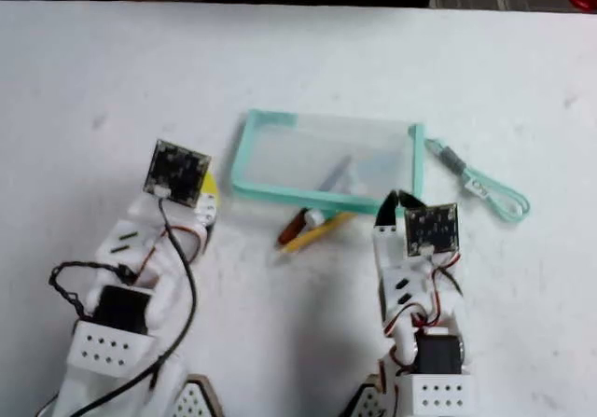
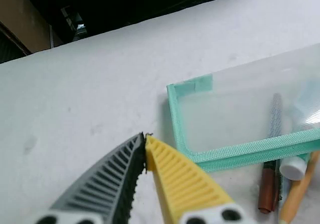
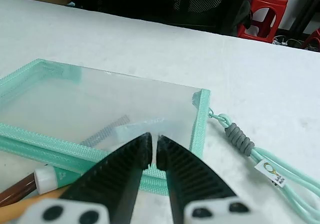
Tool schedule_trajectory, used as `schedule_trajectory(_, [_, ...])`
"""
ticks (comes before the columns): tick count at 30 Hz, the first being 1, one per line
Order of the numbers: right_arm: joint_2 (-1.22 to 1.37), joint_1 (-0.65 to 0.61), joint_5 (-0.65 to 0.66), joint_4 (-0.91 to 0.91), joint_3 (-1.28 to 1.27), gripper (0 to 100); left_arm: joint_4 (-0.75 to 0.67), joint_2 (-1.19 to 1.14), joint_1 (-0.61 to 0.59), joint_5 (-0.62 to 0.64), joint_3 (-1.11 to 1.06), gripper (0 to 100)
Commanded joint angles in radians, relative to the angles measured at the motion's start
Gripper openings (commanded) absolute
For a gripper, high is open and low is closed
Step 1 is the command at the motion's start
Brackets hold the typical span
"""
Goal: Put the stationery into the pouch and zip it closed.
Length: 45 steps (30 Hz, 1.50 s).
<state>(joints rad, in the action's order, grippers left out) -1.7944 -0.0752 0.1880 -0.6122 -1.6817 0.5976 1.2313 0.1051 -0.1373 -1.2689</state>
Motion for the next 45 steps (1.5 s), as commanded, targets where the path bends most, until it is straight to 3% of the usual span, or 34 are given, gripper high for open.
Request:
schedule_trajectory(1, [0.002, 0.008, 0.009, -0.007, -0.009, 1.8, -0.026, 0.028, -0.01, 0.014, 0.002, 2])
schedule_trajectory(8, [0.002, 0.01, 0.009, -0.008, -0.009, 1.7, -0.043, 0.031, -0.004, 0.014, -0.011, 3])
schedule_trajectory(17, [0.001, 0.01, 0.009, -0.027, -0.009, 1.7, -0.222, 0.031, -0.004, 0.005, -0.13, 3])
schedule_trajectory(33, [-0.005, 0.008, 0.011, 0.016, -0.009, 1.7, -0.226, 0.031, 0.002, 0.005, -0.133, 2])
schedule_trajectory(39, [0.002, 0.002, 0.207, -0.018, 0.012, 1.7, -0.226, 0.028, 0.042, 0.002, -0.152, 2])
schedule_trajectory(45, [0.004, 0.008, 0.21, -0.088, 0.043, 1.7, -0.244, 0.025, 0.042, -0.029, -0.157, 2])
